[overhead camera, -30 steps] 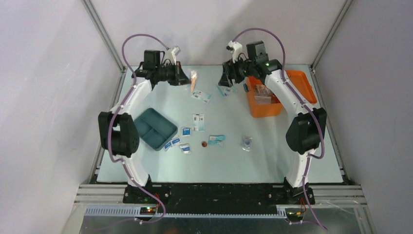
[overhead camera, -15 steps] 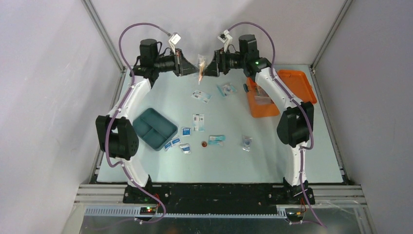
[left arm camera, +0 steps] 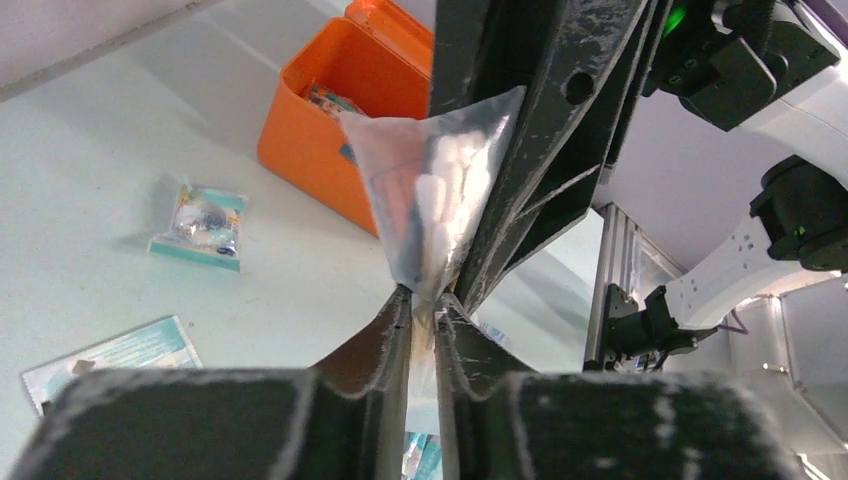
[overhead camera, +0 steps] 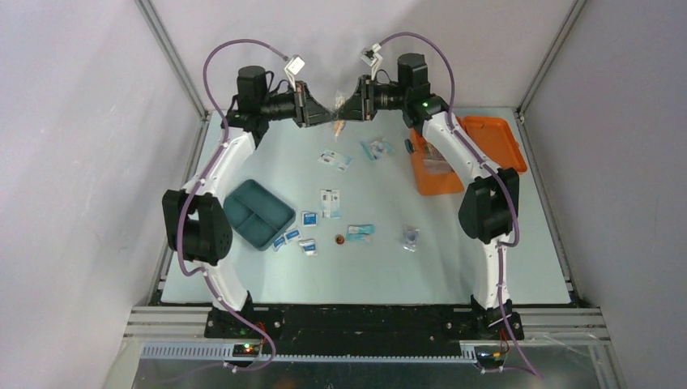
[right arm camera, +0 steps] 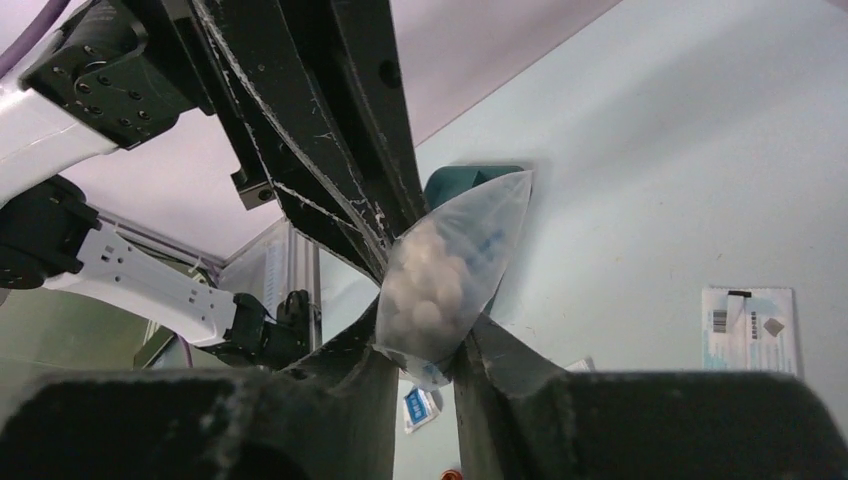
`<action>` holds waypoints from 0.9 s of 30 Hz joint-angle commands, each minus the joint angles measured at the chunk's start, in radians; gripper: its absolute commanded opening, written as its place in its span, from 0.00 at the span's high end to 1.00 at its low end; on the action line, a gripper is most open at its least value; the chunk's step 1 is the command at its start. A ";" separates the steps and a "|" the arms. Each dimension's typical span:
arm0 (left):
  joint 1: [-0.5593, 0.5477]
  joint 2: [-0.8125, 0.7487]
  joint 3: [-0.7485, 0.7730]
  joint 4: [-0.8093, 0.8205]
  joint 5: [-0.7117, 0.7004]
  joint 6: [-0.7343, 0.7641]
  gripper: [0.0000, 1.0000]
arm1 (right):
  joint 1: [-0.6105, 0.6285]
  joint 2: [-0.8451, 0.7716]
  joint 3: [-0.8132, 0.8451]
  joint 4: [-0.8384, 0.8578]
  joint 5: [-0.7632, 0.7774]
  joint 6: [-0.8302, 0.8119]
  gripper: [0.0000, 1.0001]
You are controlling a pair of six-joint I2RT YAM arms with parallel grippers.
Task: Organize the medicine kit
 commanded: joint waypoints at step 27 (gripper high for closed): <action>0.048 -0.162 -0.226 0.027 -0.076 0.044 0.42 | -0.146 -0.548 -0.544 -0.449 0.943 -1.213 0.88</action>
